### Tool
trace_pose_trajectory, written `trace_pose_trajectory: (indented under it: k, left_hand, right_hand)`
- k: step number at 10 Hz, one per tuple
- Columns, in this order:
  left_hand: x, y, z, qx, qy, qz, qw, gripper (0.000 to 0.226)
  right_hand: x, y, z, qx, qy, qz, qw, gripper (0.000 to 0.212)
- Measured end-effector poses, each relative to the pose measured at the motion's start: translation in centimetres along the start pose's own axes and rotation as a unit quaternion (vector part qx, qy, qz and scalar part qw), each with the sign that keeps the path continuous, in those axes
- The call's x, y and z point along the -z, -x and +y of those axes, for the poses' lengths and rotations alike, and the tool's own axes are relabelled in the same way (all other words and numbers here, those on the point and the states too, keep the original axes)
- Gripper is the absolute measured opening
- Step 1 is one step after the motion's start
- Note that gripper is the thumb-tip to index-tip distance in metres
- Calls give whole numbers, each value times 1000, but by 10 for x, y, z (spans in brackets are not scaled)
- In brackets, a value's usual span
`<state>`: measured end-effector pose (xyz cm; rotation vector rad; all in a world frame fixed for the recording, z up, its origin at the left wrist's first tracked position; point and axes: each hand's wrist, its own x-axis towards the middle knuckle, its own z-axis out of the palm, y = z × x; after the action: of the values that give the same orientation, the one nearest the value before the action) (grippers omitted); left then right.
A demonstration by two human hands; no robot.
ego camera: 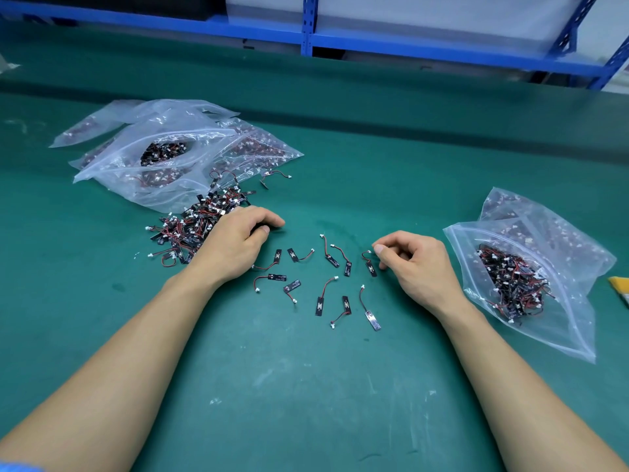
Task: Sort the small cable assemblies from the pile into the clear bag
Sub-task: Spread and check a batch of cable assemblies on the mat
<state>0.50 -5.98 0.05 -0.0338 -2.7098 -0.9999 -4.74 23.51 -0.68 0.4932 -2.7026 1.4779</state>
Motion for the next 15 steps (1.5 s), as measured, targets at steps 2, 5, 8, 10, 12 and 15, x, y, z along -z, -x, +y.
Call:
trace_pose_trajectory:
  k: [2, 5, 8, 10, 12, 15]
  left_hand:
    - [0, 0, 0, -1, 0, -2, 1000, 28]
    - [0, 0, 0, -1, 0, -3, 1000, 27]
    - [0, 0, 0, -4, 1, -2, 1000, 27]
    - [1, 0, 1, 1, 5, -2, 1000, 28]
    - [1, 1, 3, 1, 8, -2, 1000, 27]
    - [1, 1, 3, 3, 9, -2, 1000, 27]
  right_hand:
    - [0, 1, -1, -2, -2, -3, 1000, 15]
    - [1, 0, 0, -2, -2, -7, 1000, 14]
    - [0, 1, -1, -9, -7, -5, 1000, 13]
    - [0, 1, -1, -11, -13, -5, 1000, 14]
    - [0, 1, -1, -11, -11, -4, 1000, 14]
    - [0, 1, -2, -8, -11, -4, 1000, 14]
